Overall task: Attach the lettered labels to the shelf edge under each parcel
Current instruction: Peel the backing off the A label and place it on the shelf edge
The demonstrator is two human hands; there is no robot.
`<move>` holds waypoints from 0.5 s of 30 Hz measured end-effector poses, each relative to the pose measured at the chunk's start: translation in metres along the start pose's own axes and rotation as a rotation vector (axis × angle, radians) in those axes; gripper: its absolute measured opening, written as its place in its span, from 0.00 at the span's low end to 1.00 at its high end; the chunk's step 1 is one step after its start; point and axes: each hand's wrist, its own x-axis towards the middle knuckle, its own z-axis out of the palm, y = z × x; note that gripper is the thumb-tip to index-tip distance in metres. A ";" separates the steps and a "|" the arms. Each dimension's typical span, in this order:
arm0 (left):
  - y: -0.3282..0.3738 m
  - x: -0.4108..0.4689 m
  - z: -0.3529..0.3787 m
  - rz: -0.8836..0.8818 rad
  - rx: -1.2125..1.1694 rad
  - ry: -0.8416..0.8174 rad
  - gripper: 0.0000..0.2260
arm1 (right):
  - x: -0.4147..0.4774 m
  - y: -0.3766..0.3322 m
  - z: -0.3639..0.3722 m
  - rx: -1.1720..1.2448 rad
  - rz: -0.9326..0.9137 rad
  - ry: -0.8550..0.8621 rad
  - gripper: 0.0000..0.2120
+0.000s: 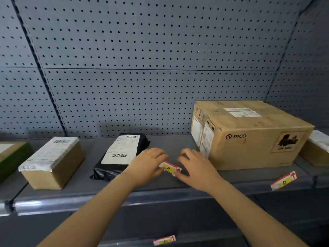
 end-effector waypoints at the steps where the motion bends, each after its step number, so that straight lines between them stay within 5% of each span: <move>1: -0.003 0.001 0.004 0.019 0.004 -0.028 0.19 | 0.002 0.003 0.004 -0.009 -0.015 -0.015 0.23; 7: -0.012 -0.003 0.016 0.021 -0.006 -0.159 0.21 | 0.011 0.012 0.011 0.090 -0.065 -0.146 0.24; 15: -0.007 -0.001 0.010 -0.063 -0.084 -0.271 0.35 | 0.018 0.012 0.017 0.247 -0.064 -0.189 0.18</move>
